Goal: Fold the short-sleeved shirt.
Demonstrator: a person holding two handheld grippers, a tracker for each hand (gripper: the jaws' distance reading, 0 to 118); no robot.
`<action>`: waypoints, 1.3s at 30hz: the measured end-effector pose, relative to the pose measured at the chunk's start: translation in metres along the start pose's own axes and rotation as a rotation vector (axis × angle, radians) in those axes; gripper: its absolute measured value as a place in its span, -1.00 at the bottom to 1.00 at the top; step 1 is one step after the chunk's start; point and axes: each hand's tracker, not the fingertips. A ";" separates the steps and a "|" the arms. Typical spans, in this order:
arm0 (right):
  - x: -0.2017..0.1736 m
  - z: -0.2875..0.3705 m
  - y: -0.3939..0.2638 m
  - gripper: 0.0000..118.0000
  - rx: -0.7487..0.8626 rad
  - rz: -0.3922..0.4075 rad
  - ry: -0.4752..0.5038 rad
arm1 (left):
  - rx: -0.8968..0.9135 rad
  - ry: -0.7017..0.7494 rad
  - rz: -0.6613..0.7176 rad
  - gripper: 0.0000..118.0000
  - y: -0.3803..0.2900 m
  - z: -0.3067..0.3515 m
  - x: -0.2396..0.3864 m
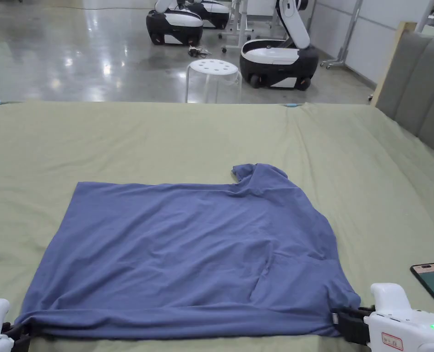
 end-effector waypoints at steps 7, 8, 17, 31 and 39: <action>-0.006 0.063 0.031 -0.85 0.206 -0.069 0.070 | 0.066 -0.060 0.007 -0.90 0.017 0.020 -0.019; -0.008 0.068 0.045 -0.85 0.208 -0.057 0.072 | 0.102 -0.036 -0.005 -0.90 0.025 0.024 -0.014; -0.002 -0.008 0.180 -0.84 0.073 -0.141 -0.002 | -0.006 -0.114 0.173 -0.90 0.152 -0.052 -0.025; -0.008 -0.012 0.156 0.88 0.207 -0.146 0.022 | 0.178 0.003 0.131 0.35 0.138 -0.044 0.013; -0.090 0.098 0.043 -0.02 0.686 0.015 0.021 | 0.545 0.059 0.067 -0.45 0.038 0.071 0.083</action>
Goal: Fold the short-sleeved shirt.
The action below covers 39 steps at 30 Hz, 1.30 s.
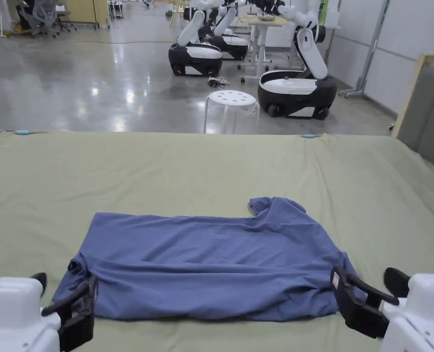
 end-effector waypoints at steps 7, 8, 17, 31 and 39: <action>-0.017 0.014 -0.009 -0.85 -0.049 0.059 0.030 | -0.092 0.002 -0.043 -0.93 -0.006 0.018 -0.019; -0.018 0.015 -0.009 -0.85 -0.043 0.069 0.033 | -0.097 0.021 -0.041 -0.92 -0.005 0.019 -0.026; -0.016 0.006 -0.012 -0.85 -0.084 0.077 0.040 | -0.402 0.084 0.008 0.33 -0.034 -0.072 -0.098; 0.042 -0.057 -0.027 -0.84 -0.272 0.127 -0.130 | -0.615 0.033 0.046 -0.71 -0.048 -0.240 -0.099; 0.106 -0.151 -0.055 0.92 -0.532 0.082 -0.196 | -0.501 -0.008 0.097 -0.77 -0.019 -0.200 -0.097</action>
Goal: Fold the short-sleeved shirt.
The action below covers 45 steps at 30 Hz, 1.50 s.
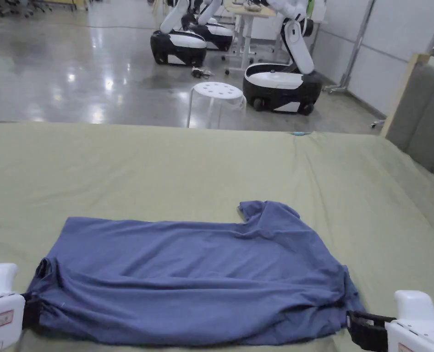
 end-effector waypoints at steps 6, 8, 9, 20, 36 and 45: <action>-0.010 -0.054 0.017 0.56 -0.134 -0.023 0.061 | 0.013 -0.003 -0.008 -0.77 0.008 0.009 0.011; -0.008 -0.056 0.019 -0.53 -0.163 -0.097 0.080 | 0.003 0.004 -0.008 -0.81 0.006 0.005 0.011; -0.009 -0.049 0.022 -0.70 -0.118 -0.089 0.080 | 0.003 0.001 0.002 -0.81 0.005 0.006 0.009; 0.014 0.081 0.060 -0.82 0.046 -0.133 0.175 | 0.090 -0.029 -0.011 -0.83 0.020 0.100 0.001; 0.035 0.094 -0.060 -0.64 -0.118 -0.282 0.228 | -0.111 -0.063 0.152 -0.51 -0.103 0.126 -0.019; -0.046 0.191 0.011 1.00 0.423 -0.014 0.209 | 0.495 -0.014 -0.093 0.34 -0.052 0.214 0.058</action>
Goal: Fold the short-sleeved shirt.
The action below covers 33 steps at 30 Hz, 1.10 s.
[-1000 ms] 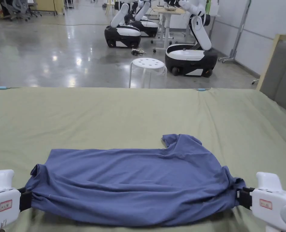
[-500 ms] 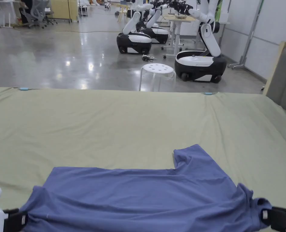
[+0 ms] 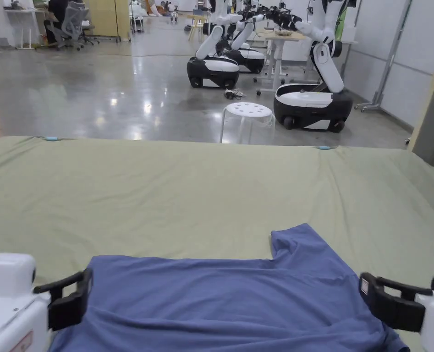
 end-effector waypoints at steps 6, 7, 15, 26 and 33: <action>-0.070 -0.018 -0.012 -0.61 0.088 0.126 0.018 | 0.007 0.037 -0.032 -0.84 -0.020 -0.029 0.037; -0.076 -0.023 -0.016 -0.76 0.077 0.148 0.003 | -0.018 0.050 -0.037 -0.92 -0.023 -0.034 0.041; -0.073 -0.036 -0.024 -0.76 0.030 0.113 0.036 | -0.108 0.088 0.007 -0.92 -0.039 -0.066 0.006; -0.054 -0.081 -0.037 -0.76 -0.058 0.089 0.010 | -0.495 0.160 0.010 0.40 -0.030 -0.255 -0.074; -0.017 -0.116 -0.035 -0.76 -0.148 0.100 -0.068 | -0.684 0.190 -0.056 0.39 -0.070 -0.347 -0.075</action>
